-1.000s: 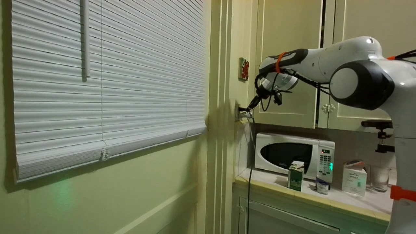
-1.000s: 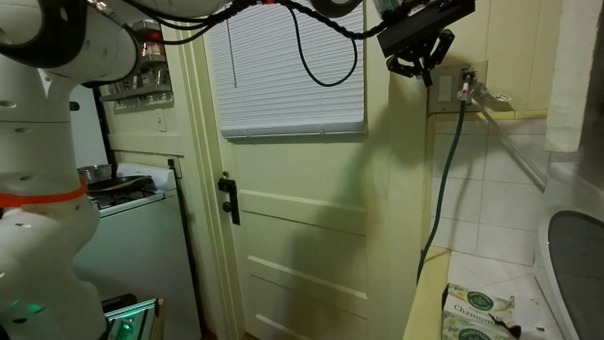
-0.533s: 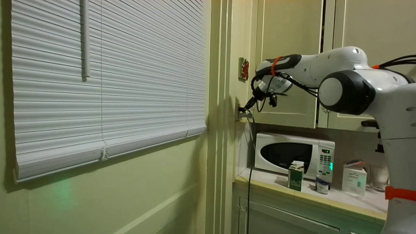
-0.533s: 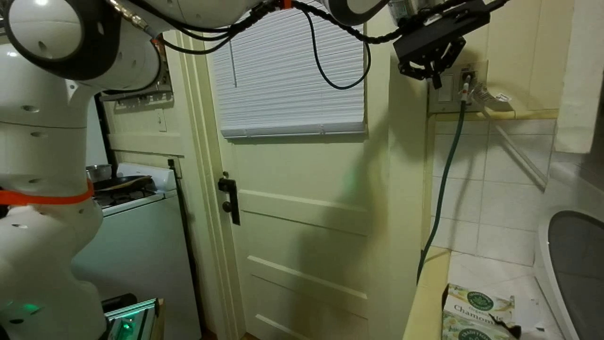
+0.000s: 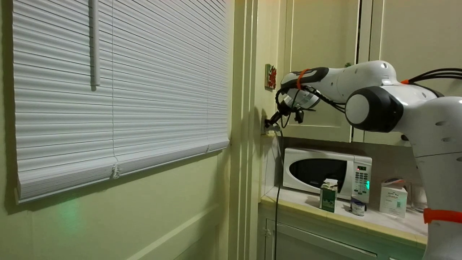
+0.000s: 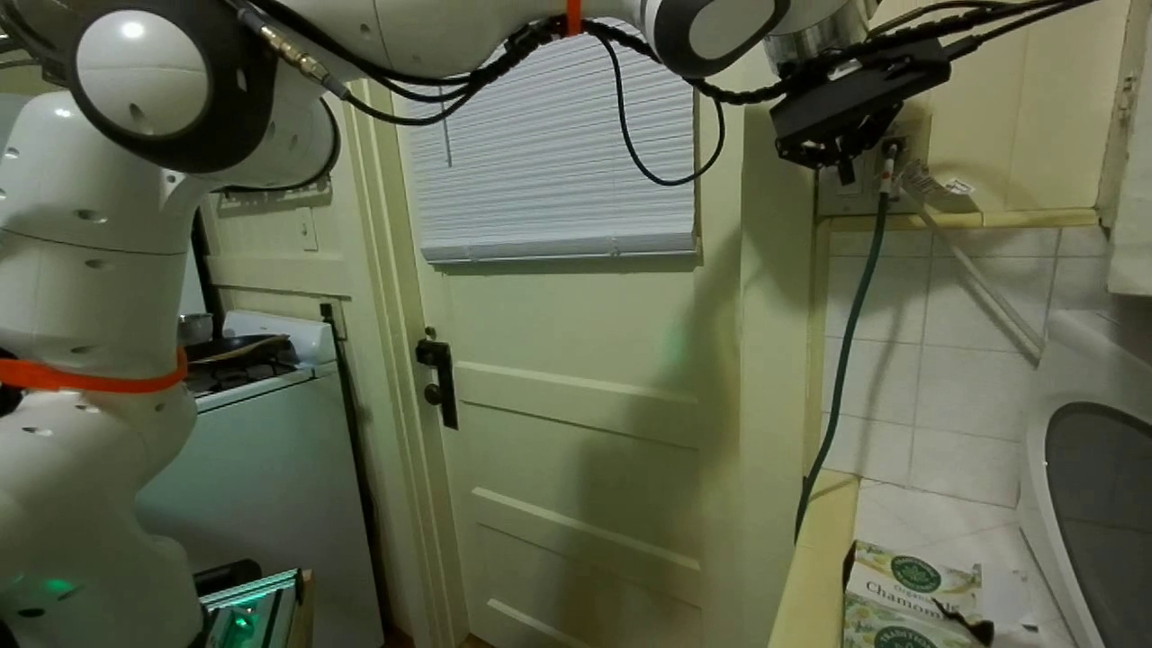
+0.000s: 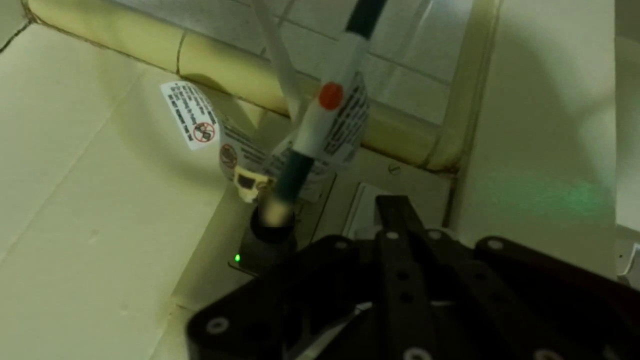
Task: Turn off the light
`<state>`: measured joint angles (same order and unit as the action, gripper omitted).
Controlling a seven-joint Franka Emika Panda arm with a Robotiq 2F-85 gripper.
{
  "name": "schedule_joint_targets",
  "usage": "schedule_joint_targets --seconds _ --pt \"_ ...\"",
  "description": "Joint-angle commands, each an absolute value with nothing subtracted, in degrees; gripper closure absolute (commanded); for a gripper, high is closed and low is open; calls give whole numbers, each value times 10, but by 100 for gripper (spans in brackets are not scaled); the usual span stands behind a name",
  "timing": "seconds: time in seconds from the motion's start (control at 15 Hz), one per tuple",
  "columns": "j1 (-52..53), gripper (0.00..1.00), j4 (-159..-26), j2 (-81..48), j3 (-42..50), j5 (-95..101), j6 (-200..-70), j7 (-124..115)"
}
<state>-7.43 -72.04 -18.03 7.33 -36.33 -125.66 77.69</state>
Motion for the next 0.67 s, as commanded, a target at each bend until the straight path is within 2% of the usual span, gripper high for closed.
schedule_joint_targets --seconds 0.0,0.6 --pt "-76 100 -686 -210 68 -376 -1261 774" --pt "-68 100 -681 -216 72 -352 -1255 765"
